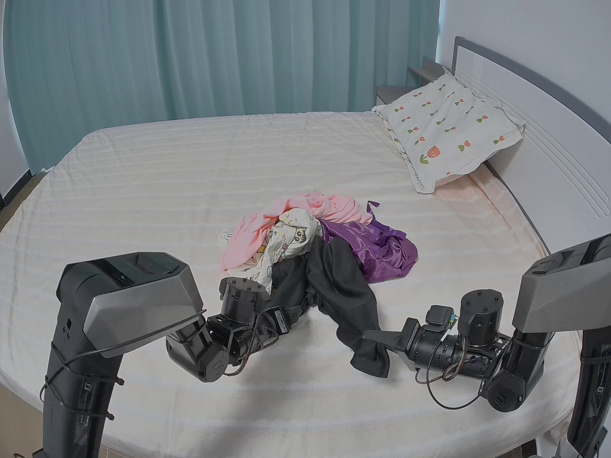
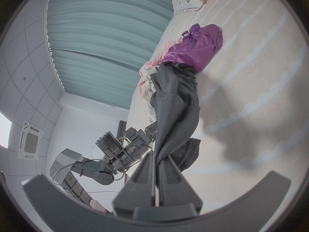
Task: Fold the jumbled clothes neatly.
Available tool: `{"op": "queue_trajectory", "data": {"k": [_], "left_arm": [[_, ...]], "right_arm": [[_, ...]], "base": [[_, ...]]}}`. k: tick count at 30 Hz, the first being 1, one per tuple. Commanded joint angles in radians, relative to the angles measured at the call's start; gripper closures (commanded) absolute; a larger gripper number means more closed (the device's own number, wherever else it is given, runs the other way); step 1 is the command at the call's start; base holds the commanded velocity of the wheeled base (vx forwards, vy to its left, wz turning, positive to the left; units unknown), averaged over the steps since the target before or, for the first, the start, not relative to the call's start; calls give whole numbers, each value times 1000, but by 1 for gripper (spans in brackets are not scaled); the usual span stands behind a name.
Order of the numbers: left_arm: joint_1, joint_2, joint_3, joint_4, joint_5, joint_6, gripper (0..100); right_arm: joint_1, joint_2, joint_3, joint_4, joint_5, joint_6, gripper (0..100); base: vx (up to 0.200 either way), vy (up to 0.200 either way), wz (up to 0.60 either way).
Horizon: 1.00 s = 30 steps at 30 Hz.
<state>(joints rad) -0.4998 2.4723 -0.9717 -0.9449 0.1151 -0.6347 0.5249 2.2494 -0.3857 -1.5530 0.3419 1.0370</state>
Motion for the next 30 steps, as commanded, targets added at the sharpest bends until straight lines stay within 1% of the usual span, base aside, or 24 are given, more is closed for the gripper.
{"op": "queue_trajectory", "data": {"k": [1, 3, 6, 11, 13, 16, 18, 19, 22, 23, 24, 25, 28, 29, 30], "left_arm": [[-5, -29, -5, 0, 0, 1, 100], [-5, -29, -5, 0, 0, 1, 100], [-5, -23, -10, 49, 0, 0, 100], [-6, -55, 19, 48, 1, -11, 100], [-9, -133, 65, 46, 1, -53, 100], [-11, -260, 125, 46, 0, -140, 100], [-13, -345, 171, 43, -2, -189, 100], [-13, -418, 212, 38, -5, -230, 100], [-11, -563, 295, 5, -2, -310, 100], [-11, -569, 298, 1, -2, -313, 100], [0, -638, 341, -49, -3, -341, 100], [4, -668, 366, -83, -8, -344, 100], [23, -725, 389, -172, -5, -339, 100], [26, -744, 383, -189, -2, -339, 100], [26, -747, 383, -189, -2, -339, 100]], "right_arm": [[1, 1, -1, -10, 0, 0, 100], [1, -1, -1, -10, 0, 0, 100], [1, 1, 2, -10, -1, 0, 100], [3, -2, 8, -10, -1, -2, 100], [3, -16, 15, -12, -12, -3, 100], [4, -57, 30, -12, -55, -6, 100], [7, -90, 33, -12, -70, -6, 100], [9, -123, 33, -12, -81, -6, 100], [3, -215, 30, -12, -112, -6, 100], [3, -220, 30, -12, -113, -6, 100], [-3, -275, 18, -12, -136, -8, 100], [-8, -309, 7, -13, -146, -15, 100], [-36, -402, -84, -12, -164, -69, 100], [-40, -439, -117, -12, -179, -95, 100], [-42, -445, -122, -12, -182, -98, 100]], "base": [[0, 0, 0], [0, 0, 0], [0, 0, 0], [0, 0, 0], [0, 0, 0], [0, 0, 0], [0, 0, 0], [0, 0, 0], [0, 0, 0], [0, 0, 0], [0, 0, 0], [0, 0, 0], [0, 0, 0], [0, 0, 0], [0, 0, 0]]}}
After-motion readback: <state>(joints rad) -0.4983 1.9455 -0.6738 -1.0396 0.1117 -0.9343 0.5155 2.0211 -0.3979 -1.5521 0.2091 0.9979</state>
